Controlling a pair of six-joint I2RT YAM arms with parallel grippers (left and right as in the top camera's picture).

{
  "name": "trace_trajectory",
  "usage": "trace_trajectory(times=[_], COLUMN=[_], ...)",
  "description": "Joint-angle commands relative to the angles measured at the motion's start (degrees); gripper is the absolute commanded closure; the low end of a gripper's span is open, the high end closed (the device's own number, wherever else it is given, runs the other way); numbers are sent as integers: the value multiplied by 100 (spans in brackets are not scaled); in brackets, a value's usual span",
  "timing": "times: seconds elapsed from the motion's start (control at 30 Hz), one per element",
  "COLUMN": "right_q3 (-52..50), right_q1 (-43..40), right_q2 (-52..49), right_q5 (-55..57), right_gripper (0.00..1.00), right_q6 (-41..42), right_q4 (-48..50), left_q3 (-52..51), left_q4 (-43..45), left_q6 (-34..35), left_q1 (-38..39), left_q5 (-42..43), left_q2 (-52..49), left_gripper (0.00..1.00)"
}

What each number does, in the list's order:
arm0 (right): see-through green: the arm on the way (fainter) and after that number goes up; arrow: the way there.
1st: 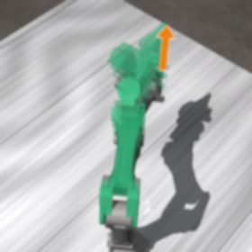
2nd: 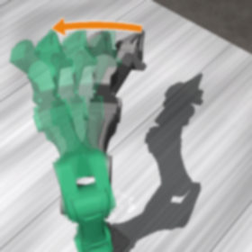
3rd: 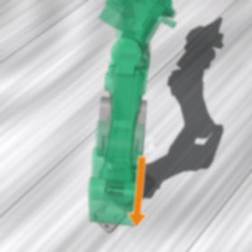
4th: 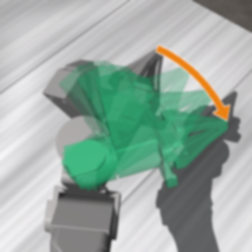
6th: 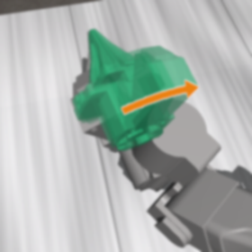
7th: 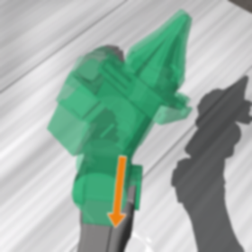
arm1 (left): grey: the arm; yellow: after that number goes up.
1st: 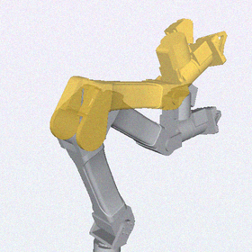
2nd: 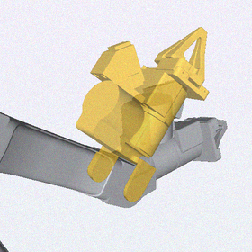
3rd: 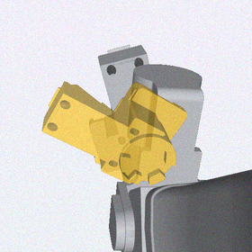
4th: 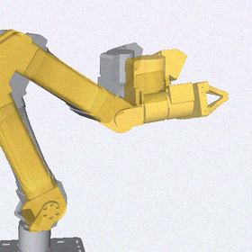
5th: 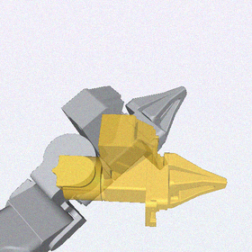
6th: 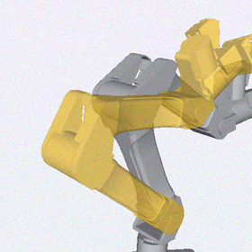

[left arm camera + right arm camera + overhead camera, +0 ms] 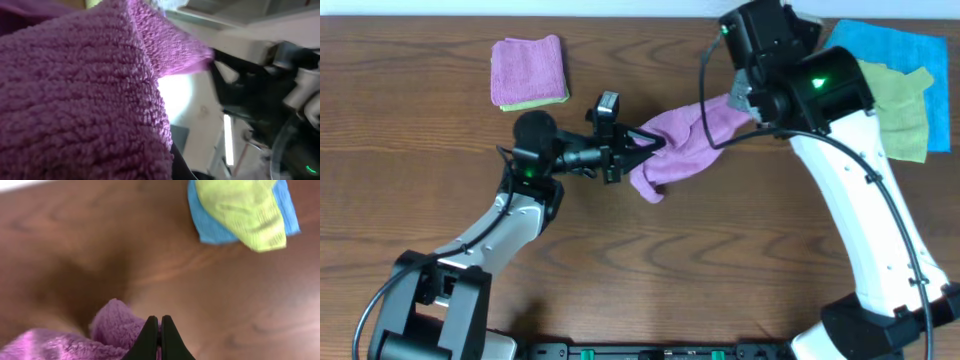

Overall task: Fold the cloth
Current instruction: 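Stretch the pink cloth between both grippers and lower it toward the table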

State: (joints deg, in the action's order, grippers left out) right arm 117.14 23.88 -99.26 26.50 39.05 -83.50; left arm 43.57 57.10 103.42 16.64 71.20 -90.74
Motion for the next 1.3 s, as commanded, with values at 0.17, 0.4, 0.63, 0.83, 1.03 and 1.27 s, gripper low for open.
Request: trace_trajectory(times=[0.17,0.4,0.63,0.83,1.03,1.27], right_q3=[-44,-153,-809,-1246,-1257,-1255], right_q1=[-376,-393,-450,-442,-435,-435], right_q2=[24,0,-7,-7,151,1049], right_q5=[-575,-1040,-1620,-1733,-1349,-1176], right_gripper=[99,99,99,99,99,99], right_q6=[-140,-144,-520,-490,-483,-485], right_q4=[-197,-546,-313,-398,-562,-874], left_q3=[-4,-4,-2,-2,-2,4], left_q4=[470,793,422,-291,299,573], left_q6=[1180,1132,756,669,1563,1602], left_q1=[-546,-798,-553,-337,-46,31], left_q5=[745,874,761,1080,1231,1263], left_q2=[72,101,92,85,103,866], left_gripper=[94,94,94,94,94,94])
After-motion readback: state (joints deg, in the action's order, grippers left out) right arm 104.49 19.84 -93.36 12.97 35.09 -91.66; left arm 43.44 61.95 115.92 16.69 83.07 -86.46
